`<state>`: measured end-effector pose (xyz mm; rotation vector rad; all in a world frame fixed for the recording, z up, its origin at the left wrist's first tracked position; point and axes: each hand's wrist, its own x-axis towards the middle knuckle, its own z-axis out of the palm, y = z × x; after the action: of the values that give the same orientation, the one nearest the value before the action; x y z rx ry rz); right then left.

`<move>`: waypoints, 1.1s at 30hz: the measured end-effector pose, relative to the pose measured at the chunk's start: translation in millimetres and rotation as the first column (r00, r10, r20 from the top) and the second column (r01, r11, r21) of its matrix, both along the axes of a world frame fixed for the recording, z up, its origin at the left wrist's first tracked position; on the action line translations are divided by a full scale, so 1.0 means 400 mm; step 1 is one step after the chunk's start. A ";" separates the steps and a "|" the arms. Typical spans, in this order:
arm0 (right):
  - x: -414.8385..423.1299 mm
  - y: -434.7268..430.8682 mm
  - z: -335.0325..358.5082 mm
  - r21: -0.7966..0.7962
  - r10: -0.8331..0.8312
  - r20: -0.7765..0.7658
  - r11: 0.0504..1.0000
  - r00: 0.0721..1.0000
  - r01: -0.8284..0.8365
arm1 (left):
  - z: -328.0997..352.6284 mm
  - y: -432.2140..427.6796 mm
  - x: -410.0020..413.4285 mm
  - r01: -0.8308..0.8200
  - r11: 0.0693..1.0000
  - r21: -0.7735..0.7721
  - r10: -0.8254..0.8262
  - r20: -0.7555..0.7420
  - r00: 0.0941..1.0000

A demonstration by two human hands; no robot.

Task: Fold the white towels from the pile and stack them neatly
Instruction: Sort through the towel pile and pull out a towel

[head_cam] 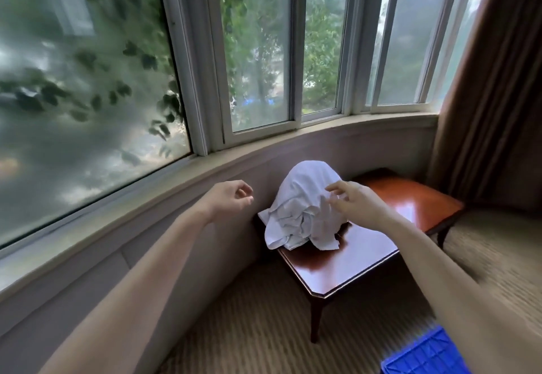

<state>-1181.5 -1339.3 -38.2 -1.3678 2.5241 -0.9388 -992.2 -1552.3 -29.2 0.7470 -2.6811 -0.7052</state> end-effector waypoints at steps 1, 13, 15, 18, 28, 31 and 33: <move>-0.037 -0.036 0.004 0.002 -0.013 0.005 1.000 1.000 0.013 | 0.005 -0.042 -0.045 0.012 1.000 -0.013 -0.012 0.010 1.000; -0.457 -0.219 -0.029 0.021 -0.187 -0.001 0.982 0.982 0.187 | -0.032 -0.310 -0.530 0.087 0.996 0.020 -0.088 0.037 0.995; -0.534 -0.224 -0.038 0.012 -0.199 -0.015 0.980 0.980 0.200 | -0.045 -0.319 -0.609 0.097 0.995 0.032 -0.097 0.026 0.995; -0.658 -0.235 -0.056 0.009 -0.194 -0.025 0.981 0.981 0.195 | -0.069 -0.325 -0.732 0.096 0.993 0.061 -0.096 0.005 0.995; -1.110 -0.266 -0.051 0.063 -0.069 -0.091 0.995 0.993 0.075 | -0.144 -0.309 -1.146 -0.036 0.973 0.228 0.049 -0.048 0.998; -1.217 -0.289 -0.054 0.070 -0.038 -0.093 0.997 0.995 0.045 | -0.161 -0.311 -1.238 -0.080 0.952 0.296 0.100 -0.054 0.993; -1.274 -0.309 -0.070 0.059 -0.031 -0.076 0.998 0.997 0.036 | -0.170 -0.323 -1.287 -0.098 0.947 0.306 0.114 -0.036 0.993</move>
<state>-1691.2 -1462.8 -66.0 -1.3723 2.6151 -0.8243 -1507.2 -1681.7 -97.0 0.9245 -2.4908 -1.1093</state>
